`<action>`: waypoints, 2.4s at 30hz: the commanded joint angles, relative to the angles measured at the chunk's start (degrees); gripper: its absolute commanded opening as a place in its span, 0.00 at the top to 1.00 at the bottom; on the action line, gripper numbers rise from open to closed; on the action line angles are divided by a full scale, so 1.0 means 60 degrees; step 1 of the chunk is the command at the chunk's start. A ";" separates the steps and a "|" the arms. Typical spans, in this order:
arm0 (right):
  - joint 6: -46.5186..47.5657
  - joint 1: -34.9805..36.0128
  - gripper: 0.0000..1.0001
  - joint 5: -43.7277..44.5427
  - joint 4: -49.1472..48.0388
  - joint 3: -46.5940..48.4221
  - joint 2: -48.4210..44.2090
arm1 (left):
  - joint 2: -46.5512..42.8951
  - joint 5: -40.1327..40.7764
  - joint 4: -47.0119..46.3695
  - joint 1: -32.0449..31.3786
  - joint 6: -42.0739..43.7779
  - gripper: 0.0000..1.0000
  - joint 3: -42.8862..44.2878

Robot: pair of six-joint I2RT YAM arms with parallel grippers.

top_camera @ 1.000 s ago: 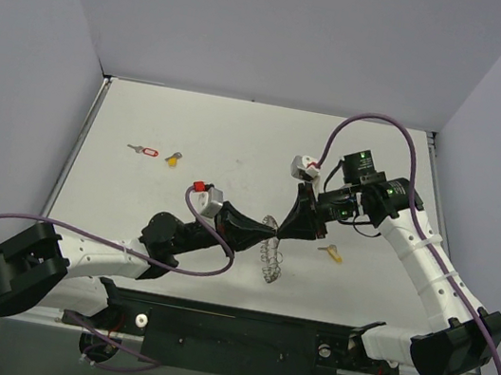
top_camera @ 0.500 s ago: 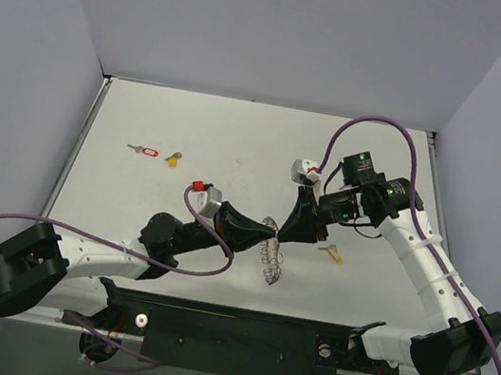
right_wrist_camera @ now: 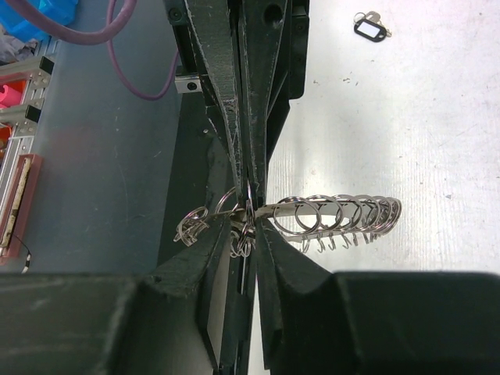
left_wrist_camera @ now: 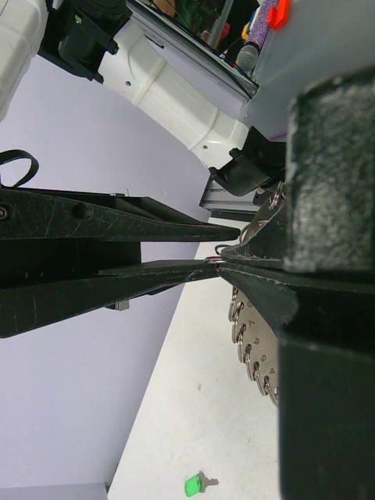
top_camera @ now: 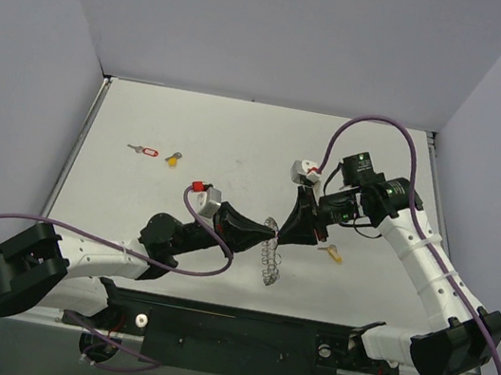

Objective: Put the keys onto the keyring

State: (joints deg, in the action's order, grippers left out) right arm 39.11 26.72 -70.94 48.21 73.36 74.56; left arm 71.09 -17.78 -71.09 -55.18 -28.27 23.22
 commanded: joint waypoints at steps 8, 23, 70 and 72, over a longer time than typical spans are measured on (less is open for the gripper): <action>0.0205 0.0088 0.84 -0.0541 0.0271 0.0195 0.0170 | -0.0013 0.0049 -0.1013 0.0012 -0.0107 1.00 0.0099; 0.0249 0.0132 1.00 -0.0570 0.0359 0.0341 0.0258 | 0.0046 -0.0010 -0.1042 -0.0003 -0.0181 1.00 0.0100; 0.3736 0.0527 1.00 0.3854 0.4329 0.1865 0.0859 | -0.0775 -0.0348 0.8217 -0.0939 0.4962 0.51 0.3586; 0.3706 0.0513 1.00 0.3840 0.4300 0.1850 0.0873 | -0.0716 -0.0128 0.7763 -0.1042 0.4771 0.51 0.3396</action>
State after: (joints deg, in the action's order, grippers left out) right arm 60.80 29.67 -46.96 71.18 82.85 79.66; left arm 66.35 -21.67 -17.10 -60.03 0.82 42.81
